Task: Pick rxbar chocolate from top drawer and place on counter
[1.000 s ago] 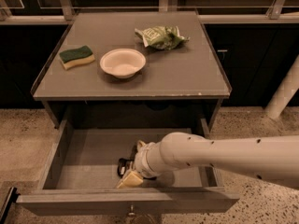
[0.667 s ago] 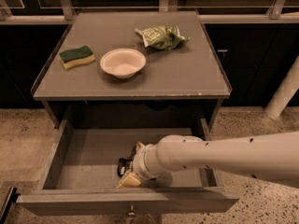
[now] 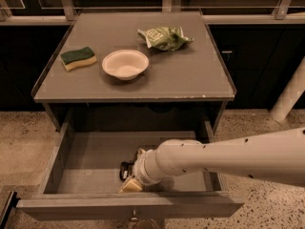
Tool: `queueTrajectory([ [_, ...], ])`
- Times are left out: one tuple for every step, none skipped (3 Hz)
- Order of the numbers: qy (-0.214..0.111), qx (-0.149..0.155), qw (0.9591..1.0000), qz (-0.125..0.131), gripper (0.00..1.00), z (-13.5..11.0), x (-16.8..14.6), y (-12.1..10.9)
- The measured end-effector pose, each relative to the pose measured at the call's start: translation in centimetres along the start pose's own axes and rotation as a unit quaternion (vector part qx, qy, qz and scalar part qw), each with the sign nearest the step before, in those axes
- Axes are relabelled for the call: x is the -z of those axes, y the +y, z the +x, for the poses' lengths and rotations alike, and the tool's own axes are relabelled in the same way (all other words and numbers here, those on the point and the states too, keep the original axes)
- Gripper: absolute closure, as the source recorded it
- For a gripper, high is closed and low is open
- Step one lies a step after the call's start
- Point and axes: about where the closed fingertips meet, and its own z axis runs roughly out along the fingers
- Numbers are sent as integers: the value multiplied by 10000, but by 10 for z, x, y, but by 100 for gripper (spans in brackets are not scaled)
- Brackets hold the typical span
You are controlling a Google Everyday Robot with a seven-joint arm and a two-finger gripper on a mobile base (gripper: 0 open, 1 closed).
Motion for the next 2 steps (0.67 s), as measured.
queueTrajectory([
  [2, -1, 10000, -4, 18, 0, 0, 0],
  [2, -1, 10000, -4, 41, 0, 0, 0],
])
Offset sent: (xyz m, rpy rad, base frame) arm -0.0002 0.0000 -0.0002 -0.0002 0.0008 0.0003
